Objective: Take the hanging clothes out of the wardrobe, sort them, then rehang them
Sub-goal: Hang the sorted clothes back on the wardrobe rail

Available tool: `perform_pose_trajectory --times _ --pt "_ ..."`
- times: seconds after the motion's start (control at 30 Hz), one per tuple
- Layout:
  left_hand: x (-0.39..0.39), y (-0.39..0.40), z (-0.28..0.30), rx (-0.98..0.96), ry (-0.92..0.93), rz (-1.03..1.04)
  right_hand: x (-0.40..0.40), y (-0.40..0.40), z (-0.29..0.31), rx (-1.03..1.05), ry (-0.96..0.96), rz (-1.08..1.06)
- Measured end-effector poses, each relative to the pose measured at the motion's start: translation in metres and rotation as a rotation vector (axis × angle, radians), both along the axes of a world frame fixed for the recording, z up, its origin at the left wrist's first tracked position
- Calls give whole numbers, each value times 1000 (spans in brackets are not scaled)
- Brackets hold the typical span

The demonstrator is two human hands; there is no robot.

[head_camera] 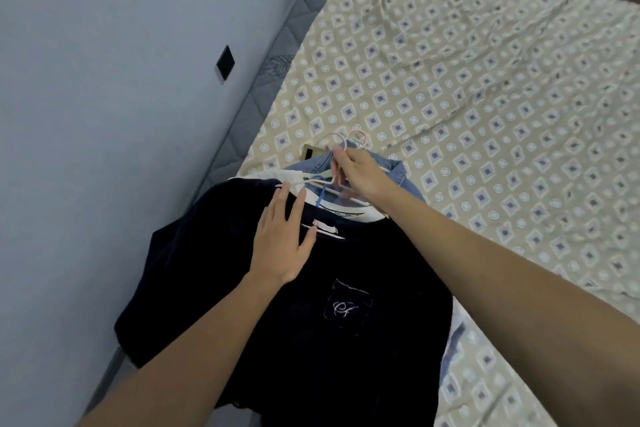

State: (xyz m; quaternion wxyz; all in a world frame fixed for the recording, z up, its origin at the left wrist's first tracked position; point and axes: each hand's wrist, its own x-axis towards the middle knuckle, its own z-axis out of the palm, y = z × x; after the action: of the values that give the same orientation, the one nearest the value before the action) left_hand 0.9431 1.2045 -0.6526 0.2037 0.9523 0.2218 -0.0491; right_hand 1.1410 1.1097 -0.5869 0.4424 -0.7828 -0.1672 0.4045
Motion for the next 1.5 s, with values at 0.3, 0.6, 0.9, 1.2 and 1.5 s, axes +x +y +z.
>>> perform_pose_trajectory --times 0.3,0.6,0.9,1.2,1.5 --pt "-64 -59 114 -27 -47 30 -80 -1 166 258 143 12" --pt "-189 -114 260 80 -322 179 -200 -35 333 506 26 295" --pt "-367 -183 393 223 -499 427 -381 -47 486 729 63 569" --pt "-527 -325 446 370 -546 727 -572 -138 546 854 233 841" --pt "-596 -463 422 404 -492 1037 -660 -242 523 778 417 1033"
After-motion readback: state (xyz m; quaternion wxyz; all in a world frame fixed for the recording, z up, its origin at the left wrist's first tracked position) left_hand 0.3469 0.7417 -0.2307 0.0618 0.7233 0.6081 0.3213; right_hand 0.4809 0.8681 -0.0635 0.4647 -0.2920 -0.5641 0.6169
